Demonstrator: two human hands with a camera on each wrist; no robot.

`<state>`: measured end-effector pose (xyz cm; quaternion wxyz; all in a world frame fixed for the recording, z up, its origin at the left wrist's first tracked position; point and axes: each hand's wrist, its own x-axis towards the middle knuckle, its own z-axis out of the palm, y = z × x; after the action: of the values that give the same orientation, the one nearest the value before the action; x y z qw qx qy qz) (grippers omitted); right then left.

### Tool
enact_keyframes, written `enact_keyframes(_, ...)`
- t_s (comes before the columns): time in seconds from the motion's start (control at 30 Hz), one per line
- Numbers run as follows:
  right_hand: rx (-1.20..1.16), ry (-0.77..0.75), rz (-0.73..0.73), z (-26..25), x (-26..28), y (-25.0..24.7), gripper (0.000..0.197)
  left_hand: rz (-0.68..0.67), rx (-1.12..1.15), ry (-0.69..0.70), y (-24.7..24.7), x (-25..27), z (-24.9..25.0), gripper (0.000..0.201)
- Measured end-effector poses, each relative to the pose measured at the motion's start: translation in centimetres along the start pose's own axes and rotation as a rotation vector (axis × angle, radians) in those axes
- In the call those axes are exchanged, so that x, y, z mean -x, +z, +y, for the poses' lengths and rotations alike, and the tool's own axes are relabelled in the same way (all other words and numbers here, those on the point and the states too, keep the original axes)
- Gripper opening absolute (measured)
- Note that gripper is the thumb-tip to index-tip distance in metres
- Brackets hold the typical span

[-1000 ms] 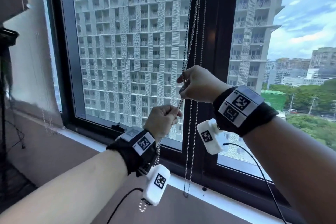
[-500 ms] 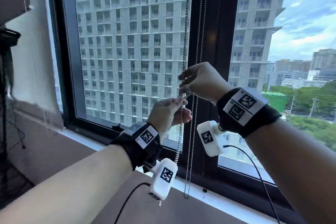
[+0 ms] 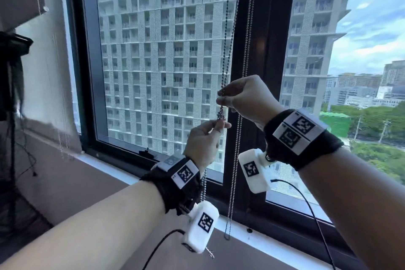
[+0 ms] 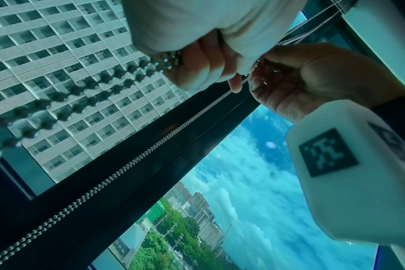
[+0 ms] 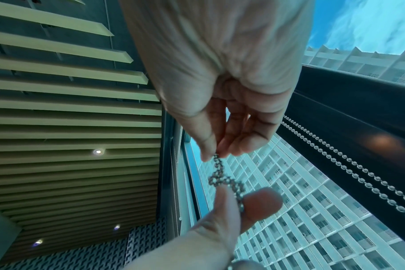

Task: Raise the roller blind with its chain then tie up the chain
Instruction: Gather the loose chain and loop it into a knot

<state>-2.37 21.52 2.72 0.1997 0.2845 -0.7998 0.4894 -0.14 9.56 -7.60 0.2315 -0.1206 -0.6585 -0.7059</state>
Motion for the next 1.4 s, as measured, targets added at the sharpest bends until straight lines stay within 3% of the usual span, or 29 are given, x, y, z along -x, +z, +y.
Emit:
enact_keyframes(0.13, -0.02, 0.016, -0.03, 0.0, 0.4, 0.0, 0.009, -0.085, 0.047, -0.08, -0.1, 0.5, 0.0, 0.036)
enact_keyframes(0.27, -0.051, 0.033, -0.045, -0.1, 0.7, 0.3, 0.011, -0.113, 0.0, -0.059, 0.1, 1.0, 0.0, 0.032)
enact_keyframes(0.4, 0.004, 0.066, -0.178, 0.9, 1.4, 1.2, 0.021, -0.161, -0.054, -0.076, -0.3, 1.2, -0.1, 0.023)
enact_keyframes(0.47, -0.041, 0.091, -0.192, 1.3, 1.7, 1.7, 0.02, -0.154, -0.183, -0.04, -0.5, 1.2, -0.2, 0.015)
enact_keyframes(0.67, -0.217, 0.178, -0.259, 1.5, 3.0, 3.2, 0.023, 0.013, -0.106, 0.086, -0.7, -0.7, 4.2, 0.042)
enact_keyframes(0.8, -0.233, 0.187, -0.235, 2.3, 2.8, 3.8, 0.028, 0.034, 0.016, 0.12, -0.7, -2.5, 7.0, 0.017)
enact_keyframes(0.97, -0.357, 0.269, -0.325, 2.8, 2.4, 2.6, 0.009, 0.018, -0.037, 0.174, -1.2, -3.0, 7.2, 0.018)
enact_keyframes(1.27, -0.608, 0.437, -0.228, 0.3, 0.3, -0.4, 0.02, -0.081, 0.096, 0.077, -2.0, -2.6, 7.8, 0.021)
enact_keyframes(1.4, -0.678, 0.417, -0.18, -1.2, -0.4, -1.4, 0.01, -0.102, 0.094, 0.061, -2.1, -2.4, 7.9, 0.021)
